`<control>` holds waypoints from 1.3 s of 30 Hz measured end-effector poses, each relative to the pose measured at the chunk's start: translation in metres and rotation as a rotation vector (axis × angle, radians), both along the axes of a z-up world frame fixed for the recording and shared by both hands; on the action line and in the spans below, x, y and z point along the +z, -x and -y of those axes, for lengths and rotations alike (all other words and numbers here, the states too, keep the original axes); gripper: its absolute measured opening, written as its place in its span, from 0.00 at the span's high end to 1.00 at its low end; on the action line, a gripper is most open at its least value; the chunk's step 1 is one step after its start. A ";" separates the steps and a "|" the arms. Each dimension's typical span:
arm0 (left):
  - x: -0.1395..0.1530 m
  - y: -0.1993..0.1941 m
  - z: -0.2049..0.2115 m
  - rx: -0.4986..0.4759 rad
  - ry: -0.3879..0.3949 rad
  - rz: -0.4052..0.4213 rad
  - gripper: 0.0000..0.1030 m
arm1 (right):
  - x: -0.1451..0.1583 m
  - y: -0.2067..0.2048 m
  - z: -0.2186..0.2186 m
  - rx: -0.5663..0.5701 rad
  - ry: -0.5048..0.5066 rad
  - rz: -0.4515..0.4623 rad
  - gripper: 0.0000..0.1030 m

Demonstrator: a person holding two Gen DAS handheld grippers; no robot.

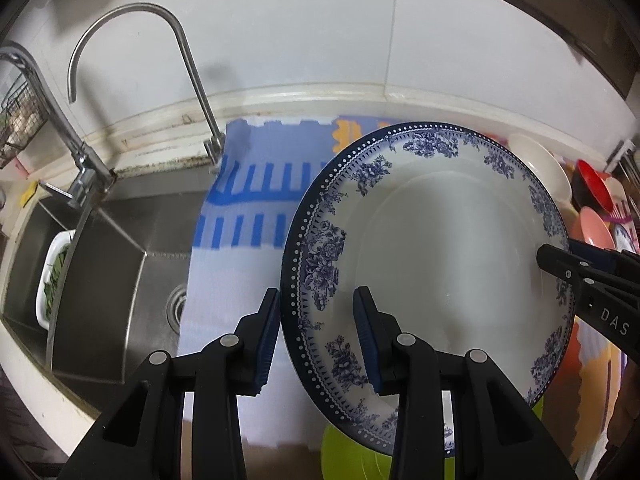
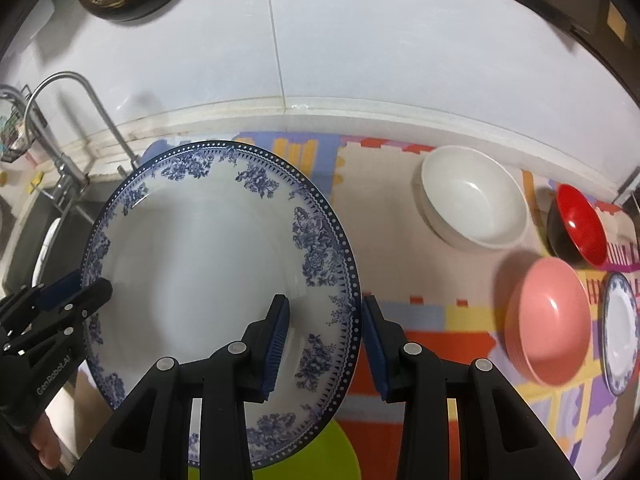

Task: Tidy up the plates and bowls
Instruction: 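Carry the blue-and-white plate with both grippers onto the lime-green plate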

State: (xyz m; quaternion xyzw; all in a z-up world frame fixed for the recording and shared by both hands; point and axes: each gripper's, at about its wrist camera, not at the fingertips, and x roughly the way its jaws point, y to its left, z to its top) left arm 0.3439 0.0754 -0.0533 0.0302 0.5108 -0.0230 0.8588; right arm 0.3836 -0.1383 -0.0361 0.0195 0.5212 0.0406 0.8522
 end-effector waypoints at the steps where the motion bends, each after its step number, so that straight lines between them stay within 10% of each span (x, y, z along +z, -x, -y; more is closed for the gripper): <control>1: -0.001 0.005 0.001 -0.002 0.000 -0.004 0.64 | 0.000 0.004 0.001 -0.003 0.000 -0.002 0.63; 39: -0.058 0.093 0.014 -0.005 -0.009 -0.221 0.64 | -0.050 0.106 0.007 0.020 0.022 -0.175 0.63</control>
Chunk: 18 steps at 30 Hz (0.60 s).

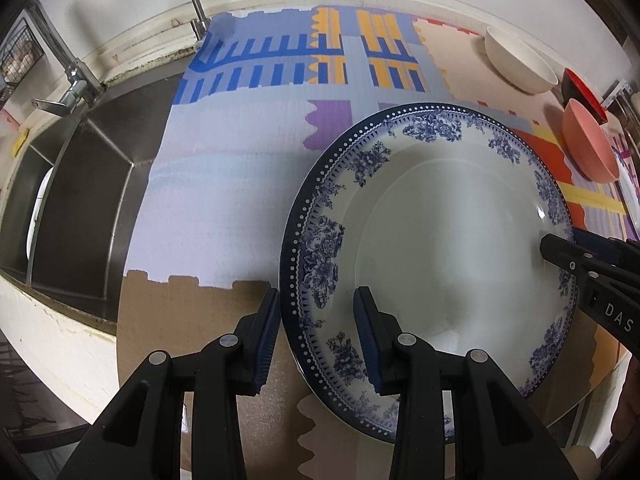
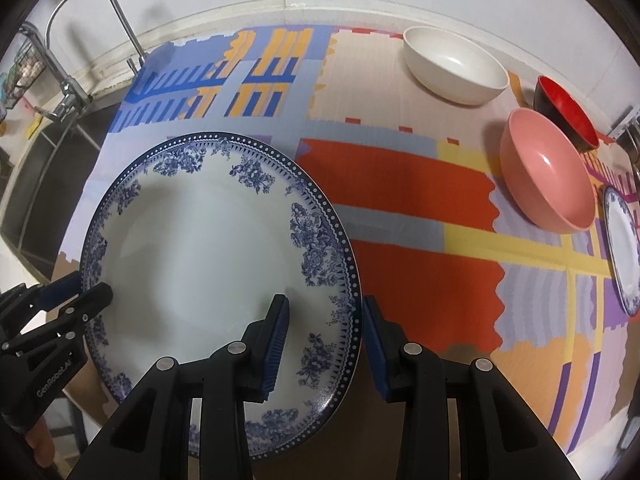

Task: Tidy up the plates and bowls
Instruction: 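Carry the blue-and-white plate with both grippers onto the lime-green plate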

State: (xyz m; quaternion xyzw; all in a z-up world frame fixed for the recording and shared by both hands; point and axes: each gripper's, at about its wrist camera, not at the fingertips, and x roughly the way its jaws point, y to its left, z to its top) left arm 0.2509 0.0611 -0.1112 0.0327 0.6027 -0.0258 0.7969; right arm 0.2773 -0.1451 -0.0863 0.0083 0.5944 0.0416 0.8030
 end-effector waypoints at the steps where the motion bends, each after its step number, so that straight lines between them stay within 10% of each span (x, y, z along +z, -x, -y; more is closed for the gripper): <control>1: 0.000 0.000 0.000 -0.001 0.000 -0.001 0.64 | -0.001 0.000 0.000 0.001 0.002 -0.003 0.63; 18: -0.008 -0.002 0.000 -0.013 -0.008 -0.020 0.63 | -0.014 0.000 0.000 -0.015 -0.008 -0.051 0.62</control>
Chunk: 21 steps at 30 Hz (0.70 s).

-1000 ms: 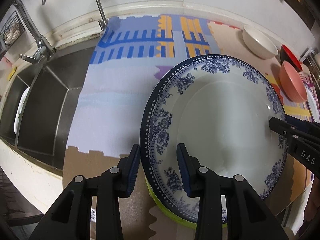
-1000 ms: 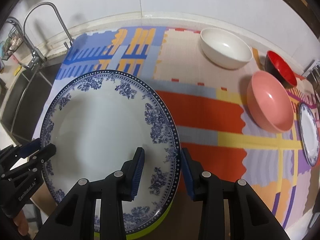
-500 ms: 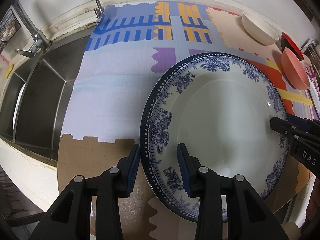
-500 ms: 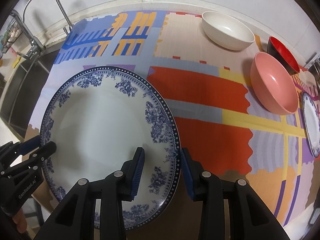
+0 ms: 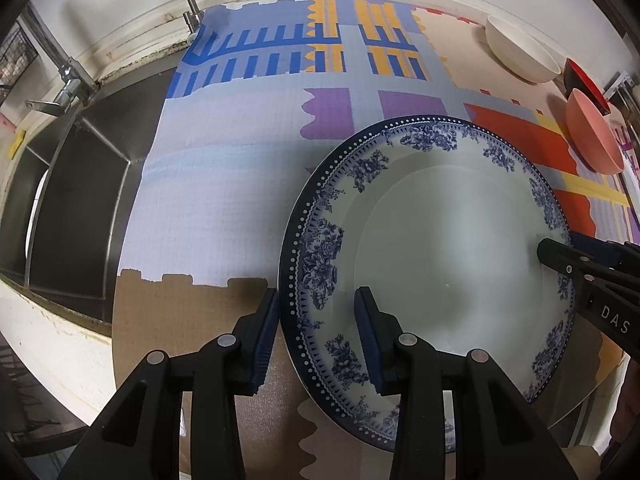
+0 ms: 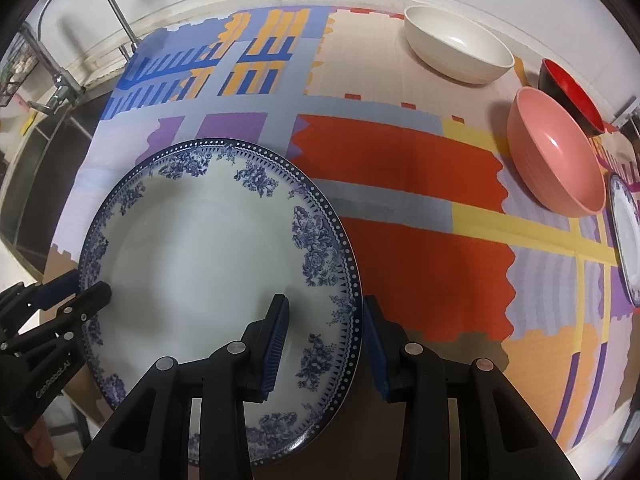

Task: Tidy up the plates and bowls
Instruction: 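Carry the blue-and-white plate with both grippers onto the lime-green plate, then open both grippers and lift them off the stacked plates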

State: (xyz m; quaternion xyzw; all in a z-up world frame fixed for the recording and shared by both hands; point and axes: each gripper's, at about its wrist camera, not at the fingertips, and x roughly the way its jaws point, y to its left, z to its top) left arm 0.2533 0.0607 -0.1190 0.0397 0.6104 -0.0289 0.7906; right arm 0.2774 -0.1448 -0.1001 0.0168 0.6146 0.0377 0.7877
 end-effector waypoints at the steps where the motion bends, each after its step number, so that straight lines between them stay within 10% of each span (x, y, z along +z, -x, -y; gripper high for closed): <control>1: 0.000 0.000 0.001 -0.001 -0.002 0.001 0.63 | -0.001 0.000 0.000 0.000 -0.002 -0.002 0.62; 21: 0.022 0.001 0.009 -0.047 -0.014 0.088 0.43 | 0.018 0.006 0.002 0.026 0.027 0.100 0.52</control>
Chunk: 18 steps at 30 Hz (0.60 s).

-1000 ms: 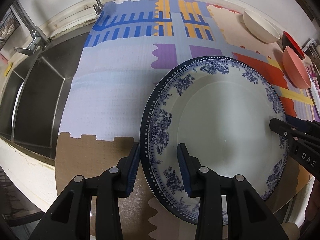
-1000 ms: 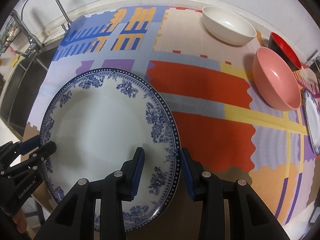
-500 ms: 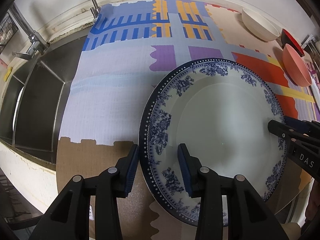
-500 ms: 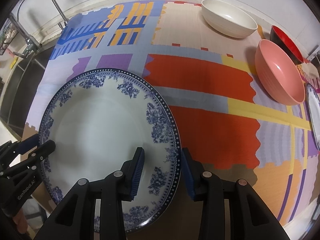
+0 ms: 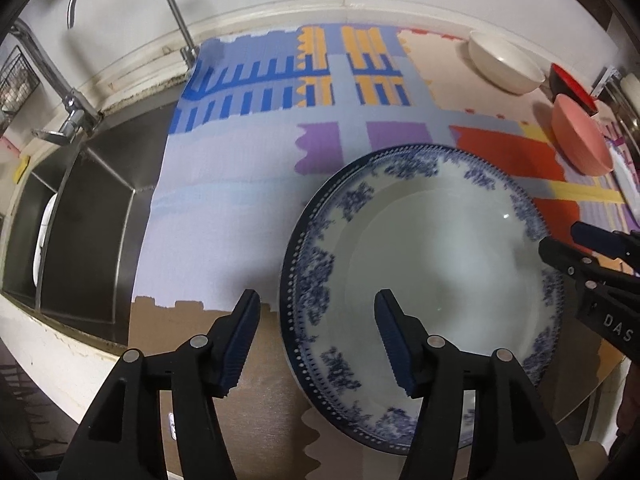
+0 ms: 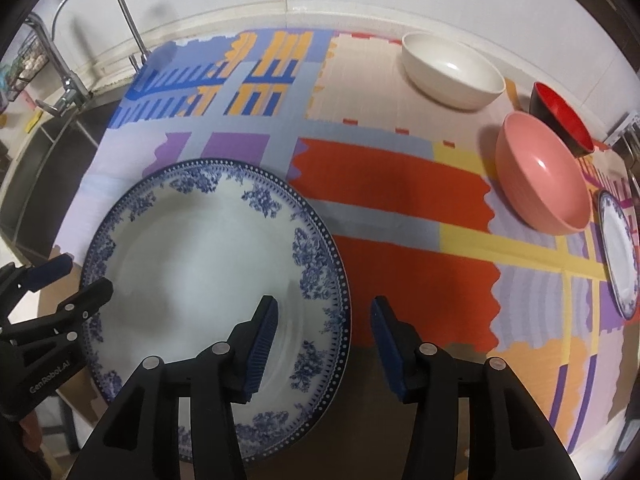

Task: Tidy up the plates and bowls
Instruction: 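Open both grippers and lift them off the stacked plates, then move both grippers toward the other blue-and-white plate beside the bowls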

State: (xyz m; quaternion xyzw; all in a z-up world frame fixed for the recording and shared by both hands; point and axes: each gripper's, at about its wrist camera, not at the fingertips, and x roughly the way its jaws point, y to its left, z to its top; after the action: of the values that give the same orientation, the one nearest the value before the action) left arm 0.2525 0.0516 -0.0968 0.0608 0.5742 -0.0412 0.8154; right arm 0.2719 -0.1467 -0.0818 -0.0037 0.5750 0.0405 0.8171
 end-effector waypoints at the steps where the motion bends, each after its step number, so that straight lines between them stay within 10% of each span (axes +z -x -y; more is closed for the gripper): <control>1: 0.003 0.000 0.002 -0.006 0.003 0.007 0.43 | 0.002 0.001 0.002 -0.001 -0.002 0.005 0.52; 18: 0.054 -0.009 0.095 -0.189 0.042 0.131 0.34 | 0.047 0.024 0.077 -0.145 -0.014 0.134 0.52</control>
State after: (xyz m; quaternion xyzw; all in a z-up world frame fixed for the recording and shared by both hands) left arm 0.2612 -0.0432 -0.0423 0.1003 0.5105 -0.1259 0.8447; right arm 0.2475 -0.2236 -0.0352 0.0409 0.5177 -0.0148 0.8544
